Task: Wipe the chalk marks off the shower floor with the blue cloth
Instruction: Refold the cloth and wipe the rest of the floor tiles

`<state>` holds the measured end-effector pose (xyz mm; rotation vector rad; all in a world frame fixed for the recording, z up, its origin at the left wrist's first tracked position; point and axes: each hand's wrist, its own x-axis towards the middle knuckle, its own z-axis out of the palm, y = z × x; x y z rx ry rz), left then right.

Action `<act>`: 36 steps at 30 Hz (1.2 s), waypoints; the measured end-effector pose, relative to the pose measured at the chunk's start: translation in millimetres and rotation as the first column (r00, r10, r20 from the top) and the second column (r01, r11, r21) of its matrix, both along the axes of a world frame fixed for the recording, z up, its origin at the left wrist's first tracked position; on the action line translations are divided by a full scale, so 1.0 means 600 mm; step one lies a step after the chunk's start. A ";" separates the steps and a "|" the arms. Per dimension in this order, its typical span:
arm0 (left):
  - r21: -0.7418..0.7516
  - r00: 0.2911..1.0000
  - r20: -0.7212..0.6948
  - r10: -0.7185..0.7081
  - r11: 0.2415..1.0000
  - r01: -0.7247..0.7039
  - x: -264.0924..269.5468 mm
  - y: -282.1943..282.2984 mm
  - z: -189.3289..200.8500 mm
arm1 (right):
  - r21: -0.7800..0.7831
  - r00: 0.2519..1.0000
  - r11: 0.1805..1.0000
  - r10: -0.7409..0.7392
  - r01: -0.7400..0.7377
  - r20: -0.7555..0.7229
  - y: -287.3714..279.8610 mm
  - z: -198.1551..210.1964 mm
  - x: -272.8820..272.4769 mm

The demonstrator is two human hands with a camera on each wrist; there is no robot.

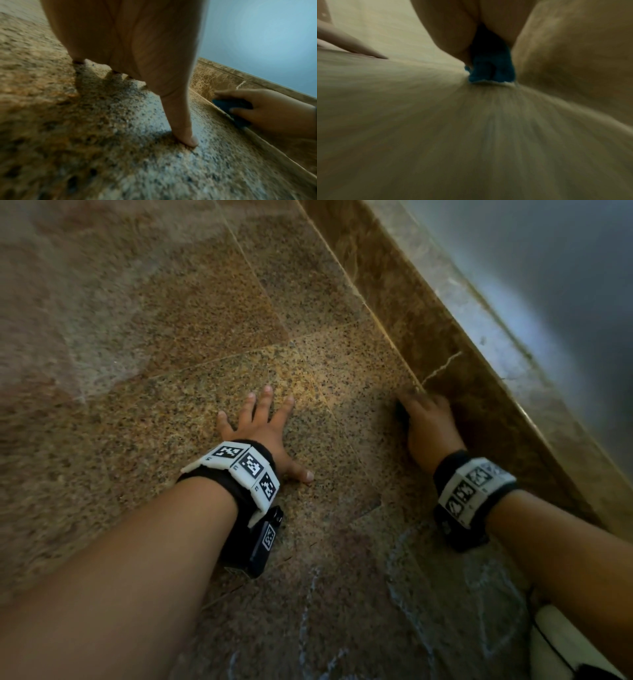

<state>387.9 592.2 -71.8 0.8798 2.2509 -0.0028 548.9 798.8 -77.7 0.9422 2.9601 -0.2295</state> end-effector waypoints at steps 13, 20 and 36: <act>-0.001 1.000 -0.006 0.002 1.000 -0.002 -0.001 0.003 0.002 | -0.049 0.969 0.991 -0.110 0.124 0.219 0.002 0.004 0.007; -0.027 1.000 0.000 -0.004 1.000 0.004 0.000 0.003 0.003 | 0.035 0.990 0.999 0.003 -0.008 0.142 0.012 0.017 0.002; -0.065 1.000 -0.003 0.002 0.998 -0.002 0.001 0.008 0.009 | -0.129 0.988 0.983 -0.117 0.130 0.103 0.043 0.009 0.032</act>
